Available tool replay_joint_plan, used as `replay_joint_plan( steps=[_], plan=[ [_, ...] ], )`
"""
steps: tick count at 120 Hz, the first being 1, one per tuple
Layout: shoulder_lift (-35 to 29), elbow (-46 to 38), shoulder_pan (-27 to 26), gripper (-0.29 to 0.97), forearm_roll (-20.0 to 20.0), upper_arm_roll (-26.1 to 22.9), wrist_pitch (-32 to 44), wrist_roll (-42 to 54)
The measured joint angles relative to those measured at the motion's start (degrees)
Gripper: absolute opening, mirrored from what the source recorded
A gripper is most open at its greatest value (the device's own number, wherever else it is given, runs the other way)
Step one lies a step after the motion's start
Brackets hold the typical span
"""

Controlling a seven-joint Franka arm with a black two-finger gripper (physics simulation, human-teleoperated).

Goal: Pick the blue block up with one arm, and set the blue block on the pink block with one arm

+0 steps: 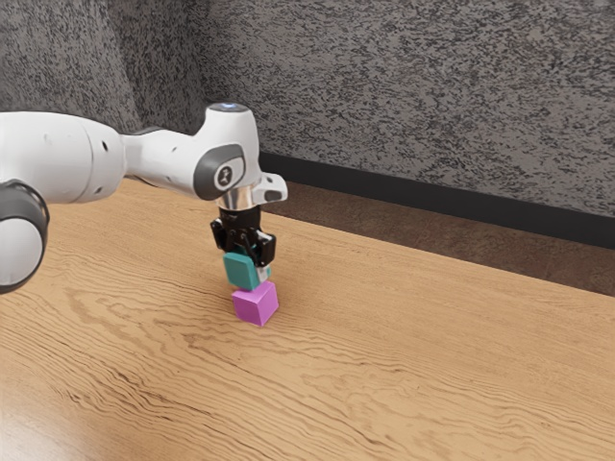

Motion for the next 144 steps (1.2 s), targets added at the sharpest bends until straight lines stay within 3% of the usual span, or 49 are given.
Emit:
replay_joint_plan(
  steps=[65,144],
  plan=[
    [-1.13,-1.57,-0.38,0.36,-1.13,0.09,0.96,0.56],
    [-4.87,-8.11,-0.54,0.36,-1.07,0.04,7.90,-0.09]
  ],
)
